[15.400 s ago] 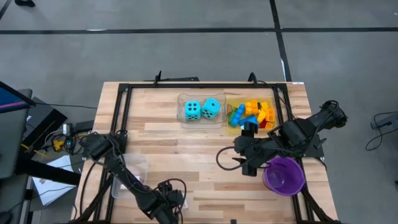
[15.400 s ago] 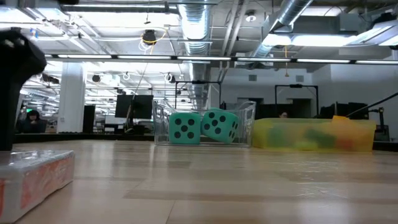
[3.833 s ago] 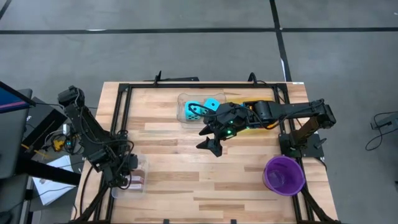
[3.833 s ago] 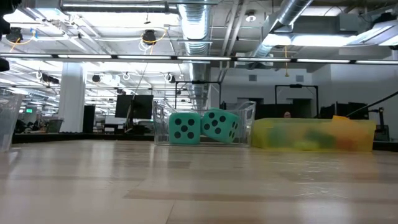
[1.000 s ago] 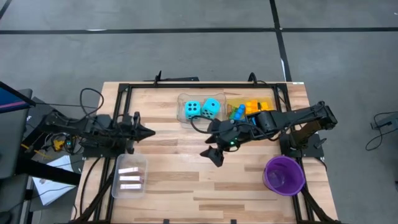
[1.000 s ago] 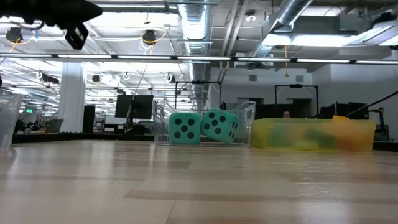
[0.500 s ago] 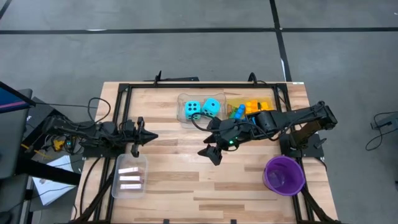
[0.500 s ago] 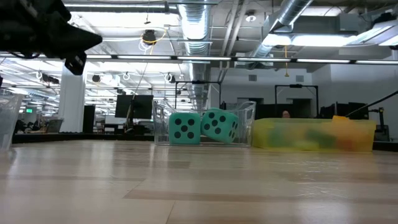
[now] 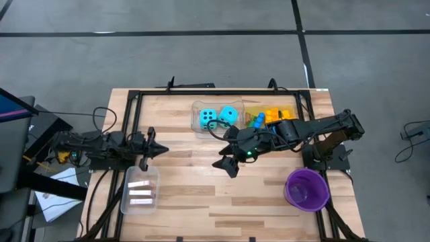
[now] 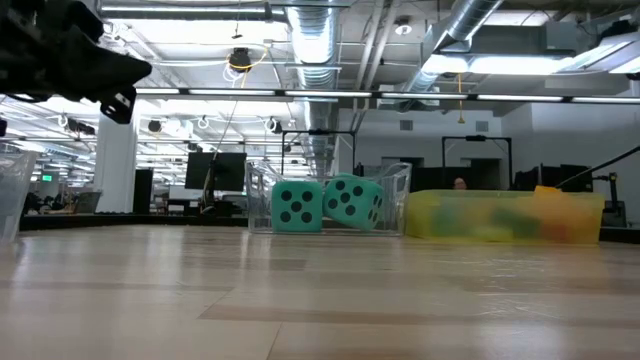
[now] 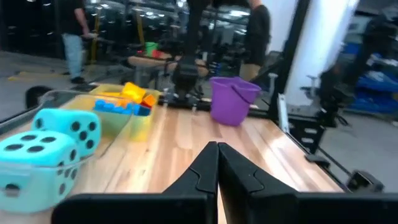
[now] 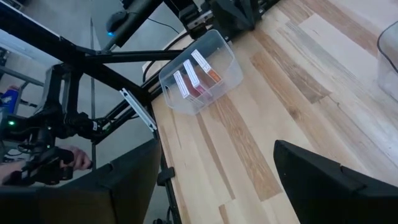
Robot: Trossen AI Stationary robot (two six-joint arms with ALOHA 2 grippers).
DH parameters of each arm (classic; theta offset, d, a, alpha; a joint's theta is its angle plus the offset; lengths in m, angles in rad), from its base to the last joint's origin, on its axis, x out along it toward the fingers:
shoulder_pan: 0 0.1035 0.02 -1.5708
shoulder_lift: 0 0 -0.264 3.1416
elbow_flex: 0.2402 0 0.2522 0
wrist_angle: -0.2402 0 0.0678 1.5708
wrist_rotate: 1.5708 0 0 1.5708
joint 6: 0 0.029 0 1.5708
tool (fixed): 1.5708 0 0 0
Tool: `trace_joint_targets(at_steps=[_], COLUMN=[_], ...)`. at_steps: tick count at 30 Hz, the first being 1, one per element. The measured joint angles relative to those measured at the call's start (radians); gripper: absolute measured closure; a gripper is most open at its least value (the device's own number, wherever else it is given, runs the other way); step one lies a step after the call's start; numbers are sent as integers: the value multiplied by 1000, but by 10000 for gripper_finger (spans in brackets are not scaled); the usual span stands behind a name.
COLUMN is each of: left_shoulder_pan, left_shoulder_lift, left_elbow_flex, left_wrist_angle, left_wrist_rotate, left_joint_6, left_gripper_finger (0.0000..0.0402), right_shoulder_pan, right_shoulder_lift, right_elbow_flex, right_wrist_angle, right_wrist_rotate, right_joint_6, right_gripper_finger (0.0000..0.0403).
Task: Pick & Place Toys
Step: Return to Home Position
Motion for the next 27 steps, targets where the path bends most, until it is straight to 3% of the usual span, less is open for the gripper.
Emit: trace_joint_targets(at_steps=[5, 16, 23, 27], left_shoulder_pan=[59, 100, 99, 99], left_shoulder_lift=[-14, -12, -12, -12], left_elbow_flex=[0, 0, -1, -2], left_wrist_angle=[-19, -25, -22, -1], left_wrist_rotate=[96, 104, 104, 111], left_joint_6=[40, 67, 43, 42], left_gripper_finger=[401, 401, 401, 401], right_shoulder_pan=[0, 2, -7, -36], right_shoulder_lift=[0, 0, 0, -11], right_elbow_flex=[0, 0, 0, -1], right_wrist_angle=[-1, -2, 32, 97], right_wrist_rotate=[0, 4, 63, 76], right_joint_6=[0, -13, -165, -303], right_gripper_finger=[99, 99, 105, 133])
